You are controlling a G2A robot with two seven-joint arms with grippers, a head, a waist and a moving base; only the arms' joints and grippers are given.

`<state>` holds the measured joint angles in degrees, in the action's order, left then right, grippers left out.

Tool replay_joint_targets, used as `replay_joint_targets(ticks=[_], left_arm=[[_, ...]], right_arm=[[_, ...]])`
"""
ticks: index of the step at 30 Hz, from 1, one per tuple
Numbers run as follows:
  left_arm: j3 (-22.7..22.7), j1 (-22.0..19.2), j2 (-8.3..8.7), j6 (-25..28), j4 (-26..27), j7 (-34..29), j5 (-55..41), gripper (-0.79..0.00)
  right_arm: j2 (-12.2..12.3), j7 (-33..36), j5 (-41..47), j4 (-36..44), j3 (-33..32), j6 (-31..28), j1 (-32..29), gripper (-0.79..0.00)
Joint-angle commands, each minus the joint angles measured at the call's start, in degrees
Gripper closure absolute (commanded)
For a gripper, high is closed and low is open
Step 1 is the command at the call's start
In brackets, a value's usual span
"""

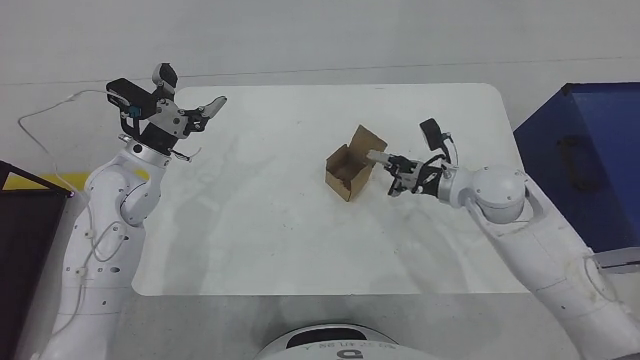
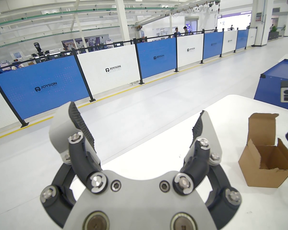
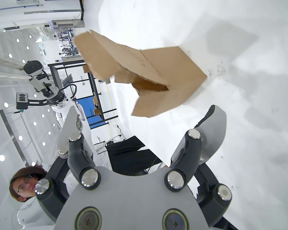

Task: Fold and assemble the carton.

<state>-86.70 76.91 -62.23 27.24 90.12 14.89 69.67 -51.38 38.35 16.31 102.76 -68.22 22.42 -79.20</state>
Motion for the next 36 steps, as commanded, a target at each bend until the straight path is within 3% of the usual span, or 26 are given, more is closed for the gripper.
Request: replay_joint_targets(ticks=[1, 11, 18, 21, 22, 30, 31, 32, 34, 36], left_arm=[[0.0, 0.0, 0.0, 0.0, 0.0, 0.0, 0.0, -0.785], [0.0, 0.0, 0.0, 0.0, 0.0, 0.0, 0.0, -0.785], [0.0, 0.0, 0.0, 0.0, 0.0, 0.0, 0.0, -0.785], [0.0, 0.0, 0.0, 0.0, 0.0, 0.0, 0.0, -0.785], [0.0, 0.0, 0.0, 0.0, 0.0, 0.0, 0.0, -0.785], [0.0, 0.0, 0.0, 0.0, 0.0, 0.0, 0.0, -0.785], [0.0, 0.0, 0.0, 0.0, 0.0, 0.0, 0.0, -0.785], [0.0, 0.0, 0.0, 0.0, 0.0, 0.0, 0.0, -0.785], [0.0, 0.0, 0.0, 0.0, 0.0, 0.0, 0.0, -0.785], [0.0, 0.0, 0.0, 0.0, 0.0, 0.0, 0.0, -0.785]], right_arm=[[-0.1, -1.7, 0.0, 1.5, 0.1, 1.1, -1.7, -0.693], [-2.0, -9.7, -2.8, 1.5, 7.0, 12.1, 2.5, -0.529], [-3.8, -10.7, -5.2, -1.9, 13.4, 18.8, 8.5, -0.339], [-4.5, -9.7, -6.5, -2.3, 15.9, 20.4, 10.9, -0.142], [-4.6, -9.2, -7.2, -2.1, 16.5, 20.6, 11.6, -0.006], [-4.2, -2.5, -17.8, 1.5, 20.6, 22.2, 15.2, 0.0], [-4.1, -2.4, -19.1, 1.9, 20.8, 22.4, 15.5, -0.071], [-4.1, -2.0, -19.9, 2.5, 21.1, 22.4, 15.6, -0.197], [-4.0, -1.4, -21.4, 3.4, 21.2, 21.4, 15.8, -0.243], [-3.8, -1.0, -22.5, 3.8, 21.0, 20.2, 15.6, -0.339]])
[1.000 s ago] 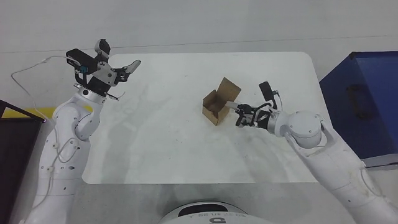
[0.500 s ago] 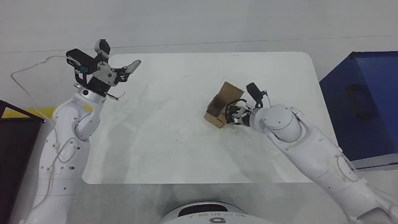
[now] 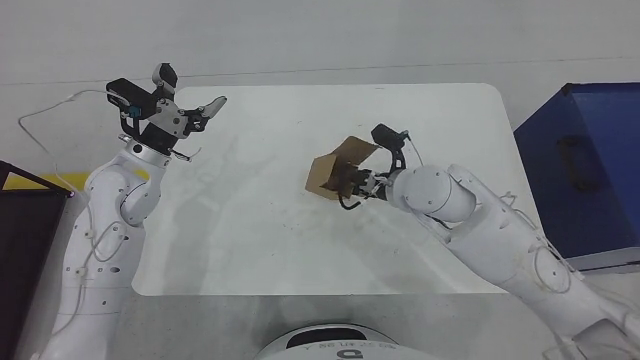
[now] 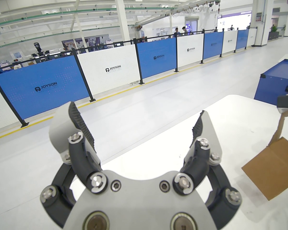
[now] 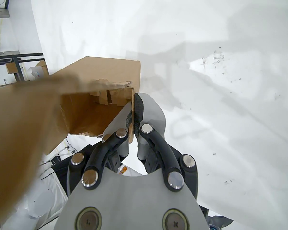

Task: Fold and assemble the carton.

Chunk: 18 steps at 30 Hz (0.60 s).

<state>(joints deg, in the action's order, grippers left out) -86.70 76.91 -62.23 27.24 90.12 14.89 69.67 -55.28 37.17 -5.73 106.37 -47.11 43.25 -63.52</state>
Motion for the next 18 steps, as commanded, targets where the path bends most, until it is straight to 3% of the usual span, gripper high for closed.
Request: replay_joint_targets(ticks=[1, 2, 4, 8, 12, 15, 16, 17, 18], left_arm=[[0.0, 0.0, 0.0, 0.0, 0.0, 0.0, 0.0, -0.785], [0.0, 0.0, 0.02, 0.0, 0.2, -0.1, 0.4, -0.785], [0.0, 0.1, 0.71, 1.2, 1.9, 0.7, 12.1, -0.785], [0.0, -0.1, 2.01, 9.7, -1.0, 4.0, 24.7, -0.785], [0.3, -1.2, 2.73, 17.5, -1.8, -3.6, 27.9, -0.785], [2.5, -1.7, 2.52, 18.0, -1.4, -5.2, 27.2, -0.785], [2.7, -2.2, 1.93, 15.3, -2.9, -5.3, 20.8, -0.785], [2.7, -2.2, 1.93, 15.3, -2.9, -5.3, 20.8, -0.785], [2.7, -2.2, 1.93, 15.3, -2.9, -5.3, 20.8, -0.785]], right_arm=[[0.2, 0.4, -0.6, 0.3, -0.5, -1.4, -0.3, -0.354], [0.3, 0.5, -0.3, 0.4, -1.0, -2.5, -0.6, -0.36], [0.5, 0.3, 1.0, 0.0, -2.7, -4.6, -1.6, -0.363], [0.9, -1.1, 4.1, -1.2, -6.3, -9.3, -4.7, -0.379], [1.3, -3.7, 7.7, -1.5, -9.8, -14.9, -8.8, -0.379], [1.5, -5.1, 9.5, -1.4, -11.6, -19.0, -11.6, -0.409], [1.5, -5.3, 10.2, -1.4, -12.0, -19.9, -12.2, -0.733], [1.5, -5.3, 10.2, -1.4, -12.0, -19.9, -12.2, -0.785], [1.5, -5.3, 10.2, -1.4, -12.0, -19.9, -12.2, -0.785]])
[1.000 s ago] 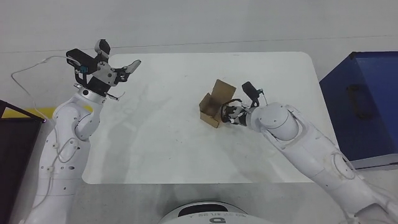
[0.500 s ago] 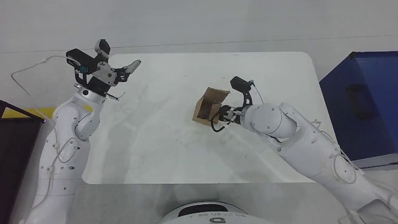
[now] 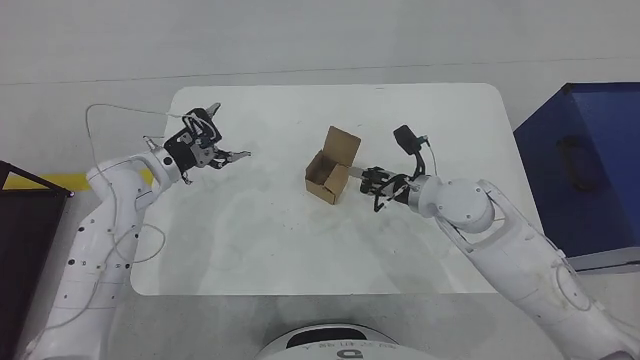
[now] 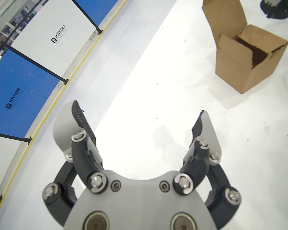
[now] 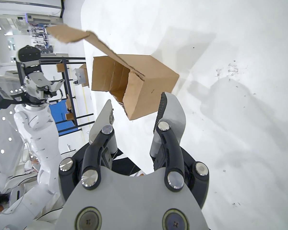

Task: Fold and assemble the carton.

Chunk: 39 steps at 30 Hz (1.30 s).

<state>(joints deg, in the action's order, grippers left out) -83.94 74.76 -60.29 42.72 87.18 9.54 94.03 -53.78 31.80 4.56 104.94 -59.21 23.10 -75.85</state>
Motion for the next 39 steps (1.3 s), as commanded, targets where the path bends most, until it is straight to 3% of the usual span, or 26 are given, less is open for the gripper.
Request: replay_joint_targets(ticks=[1, 7, 9, 13, 16, 21, 28, 39], left_arm=[[-0.1, 0.0, -0.01, -0.1, 0.0, 0.1, -3.6, -0.785], [2.2, 0.4, -0.19, 2.3, 0.4, -2.0, -4.6, -0.785], [5.0, -1.1, -0.42, 3.8, 1.3, -6.4, -3.8, -0.785], [9.9, -5.5, -1.57, 5.0, -0.3, -17.4, -11.7, -0.785], [14.2, -9.5, -2.49, 5.9, -2.2, -27.1, -16.8, -0.785], [20.4, -14.8, -4.19, 5.2, -6.2, -34.4, -25.7, -0.785], [25.4, -19.4, -5.84, 2.1, -9.7, -36.5, -30.7, -0.785], [31.4, -22.2, -7.36, 0.4, -12.5, -35.2, -27.1, -0.785]], right_arm=[[0.0, 0.0, -0.1, 0.0, 0.1, 0.3, 0.1, -0.785], [0.0, -0.1, -0.1, -0.2, 0.1, 0.2, 0.0, -0.785], [-0.1, -0.2, 0.2, -1.1, 0.2, -2.7, -0.7, -0.785], [-0.3, -0.8, -1.9, -3.0, 0.8, -8.3, -1.0, -0.776], [-0.7, -2.3, -4.1, -3.9, 2.0, -11.1, -0.8, -0.671], [-1.7, -5.8, -7.2, -5.7, 5.0, -14.2, -0.5, -0.643], [-2.6, -6.5, -9.6, -7.0, 7.1, -14.9, 0.6, -0.597], [-3.4, -4.8, -13.1, -6.1, 8.1, -13.2, 1.6, -0.631]])
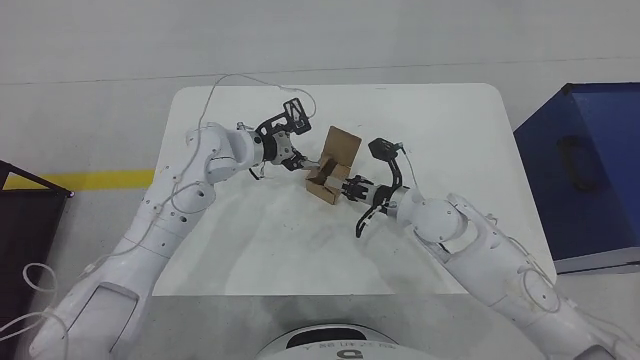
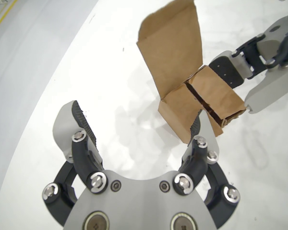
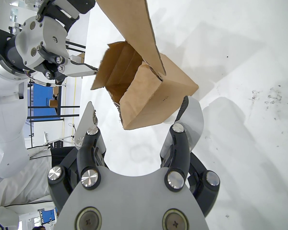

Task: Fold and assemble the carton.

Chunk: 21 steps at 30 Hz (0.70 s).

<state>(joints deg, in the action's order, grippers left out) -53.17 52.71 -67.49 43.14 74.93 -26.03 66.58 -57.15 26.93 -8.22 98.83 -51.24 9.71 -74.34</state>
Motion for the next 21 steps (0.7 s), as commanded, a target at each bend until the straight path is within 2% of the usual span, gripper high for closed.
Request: replay_joint_targets(ticks=[1, 2, 3, 6, 8, 11, 12, 19, 21], left_arm=[[1.3, -0.4, -0.32, 0.1, -0.4, 0.9, 0.6, -0.776], [1.8, -0.5, -0.47, 0.4, -0.6, 1.2, 0.7, -0.733], [2.2, -0.7, -0.59, 0.6, -0.7, 1.4, 0.9, -0.656], [3.0, -1.4, -0.78, 0.6, -0.8, 1.7, 2.4, -0.339], [3.4, -1.8, -0.83, 0.5, -0.7, 1.9, 3.7, -0.24], [4.0, -2.1, -0.93, 1.1, -0.8, 2.2, 4.8, -0.018], [4.3, -2.2, -0.98, 1.5, -0.9, 2.2, 5.0, 0.0], [5.3, -3.1, -1.4, 3.1, -2.2, 1.8, 3.6, 0.0], [5.6, -3.4, -1.47, 3.4, -2.4, 1.1, 3.8, -0.046]], right_arm=[[-0.1, 0.2, -0.7, 0.1, 0.2, 0.3, 0.2, -0.631], [-0.2, 0.3, -1.1, 0.2, 0.3, 0.4, 0.3, -0.637], [-0.3, 0.4, -1.4, 0.2, 0.3, 0.3, 0.3, -0.643], [-0.4, 0.1, -2.2, 0.4, 0.2, 0.4, 0.2, -0.643], [-0.4, -0.3, -2.7, 0.8, -0.2, 0.5, -0.1, -0.643], [-0.3, -0.6, -3.4, 1.4, -1.2, 0.6, -0.8, -0.646], [-0.3, -0.7, -3.6, 1.6, -1.6, 0.6, -1.0, -0.65], [0.1, -1.4, -4.3, 2.6, -4.7, 0.9, -3.2, -0.643], [0.2, -1.7, -4.7, 3.1, -5.6, 1.2, -3.9, -0.64]])
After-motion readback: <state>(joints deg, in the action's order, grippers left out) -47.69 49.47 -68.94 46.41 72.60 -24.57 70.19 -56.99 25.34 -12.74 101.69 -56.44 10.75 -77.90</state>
